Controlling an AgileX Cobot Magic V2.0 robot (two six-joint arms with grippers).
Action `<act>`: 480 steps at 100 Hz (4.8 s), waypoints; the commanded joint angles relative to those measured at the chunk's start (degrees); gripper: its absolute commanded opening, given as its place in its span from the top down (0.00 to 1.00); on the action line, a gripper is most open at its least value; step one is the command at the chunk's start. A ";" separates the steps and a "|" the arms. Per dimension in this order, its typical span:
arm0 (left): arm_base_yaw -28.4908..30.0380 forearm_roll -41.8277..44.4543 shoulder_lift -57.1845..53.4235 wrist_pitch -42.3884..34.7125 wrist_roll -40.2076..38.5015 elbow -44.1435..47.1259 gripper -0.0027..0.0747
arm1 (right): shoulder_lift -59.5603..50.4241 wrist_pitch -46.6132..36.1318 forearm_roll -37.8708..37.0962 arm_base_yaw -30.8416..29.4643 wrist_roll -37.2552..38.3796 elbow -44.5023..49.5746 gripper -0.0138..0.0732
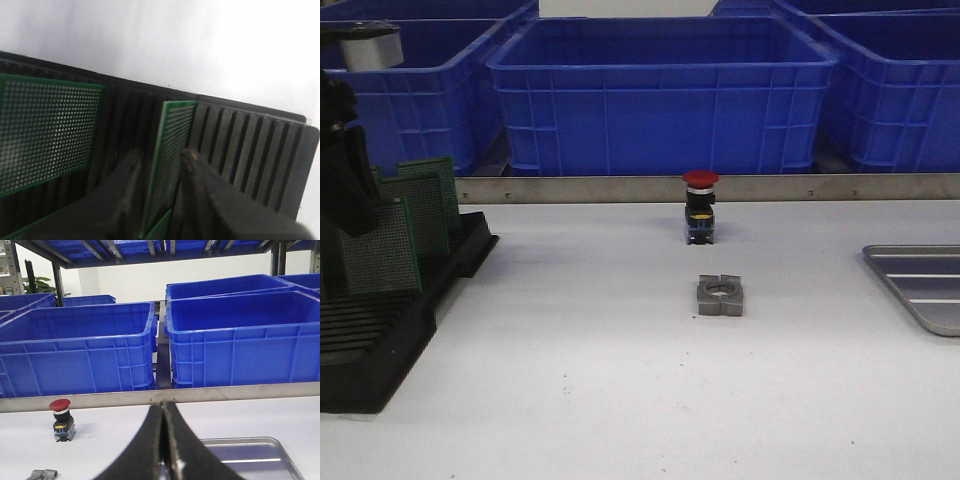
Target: Place circuit board on tray
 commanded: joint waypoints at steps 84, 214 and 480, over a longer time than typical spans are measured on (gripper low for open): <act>-1.32 -10.93 -10.92 8.33 -3.82 -9.00 0.99 | -0.97 -4.66 0.00 0.19 -0.26 0.21 0.92; -25.07 -18.54 -15.03 8.33 -10.72 -9.00 0.99 | 27.90 41.41 3.90 0.19 0.46 -39.24 0.92; -25.07 -18.85 -15.03 8.32 -10.72 -9.00 0.99 | 86.25 63.12 77.09 15.69 -99.58 -60.31 0.44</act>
